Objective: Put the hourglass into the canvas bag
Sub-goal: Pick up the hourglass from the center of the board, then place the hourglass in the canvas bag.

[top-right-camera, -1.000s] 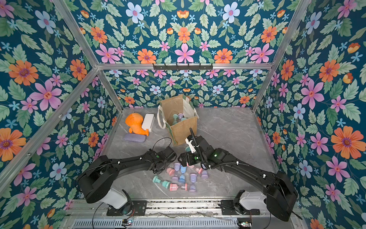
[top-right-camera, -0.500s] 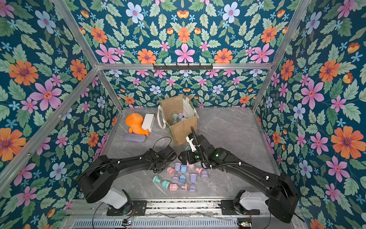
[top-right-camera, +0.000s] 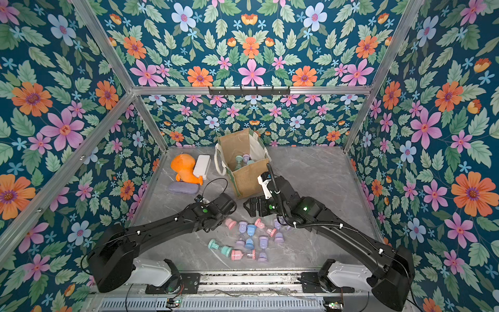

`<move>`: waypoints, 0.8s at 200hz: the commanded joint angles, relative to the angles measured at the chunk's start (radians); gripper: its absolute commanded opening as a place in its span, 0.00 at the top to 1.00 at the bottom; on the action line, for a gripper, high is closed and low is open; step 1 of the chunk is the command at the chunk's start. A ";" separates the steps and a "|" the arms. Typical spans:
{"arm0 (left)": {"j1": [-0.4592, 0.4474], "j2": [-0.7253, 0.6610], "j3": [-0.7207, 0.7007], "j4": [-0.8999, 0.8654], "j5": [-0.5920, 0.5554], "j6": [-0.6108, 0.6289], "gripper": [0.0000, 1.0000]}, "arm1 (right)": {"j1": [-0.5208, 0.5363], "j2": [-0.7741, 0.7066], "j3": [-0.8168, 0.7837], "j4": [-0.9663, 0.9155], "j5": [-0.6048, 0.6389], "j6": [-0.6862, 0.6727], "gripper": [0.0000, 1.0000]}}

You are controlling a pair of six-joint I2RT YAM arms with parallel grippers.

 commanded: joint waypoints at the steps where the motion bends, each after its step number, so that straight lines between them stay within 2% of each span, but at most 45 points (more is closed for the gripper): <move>1: 0.007 -0.034 0.067 -0.111 -0.117 0.107 0.64 | -0.010 -0.002 0.066 -0.062 0.027 0.037 0.01; 56: 0.043 -0.068 0.335 -0.193 -0.212 0.400 0.66 | -0.087 -0.017 0.179 -0.106 0.050 0.114 0.01; 108: 0.167 0.044 0.585 -0.087 -0.078 0.705 0.66 | -0.106 0.073 0.358 -0.155 0.092 0.119 0.01; 160: 0.250 0.270 0.841 -0.015 0.030 0.839 0.67 | -0.164 0.185 0.524 -0.169 0.032 0.155 0.01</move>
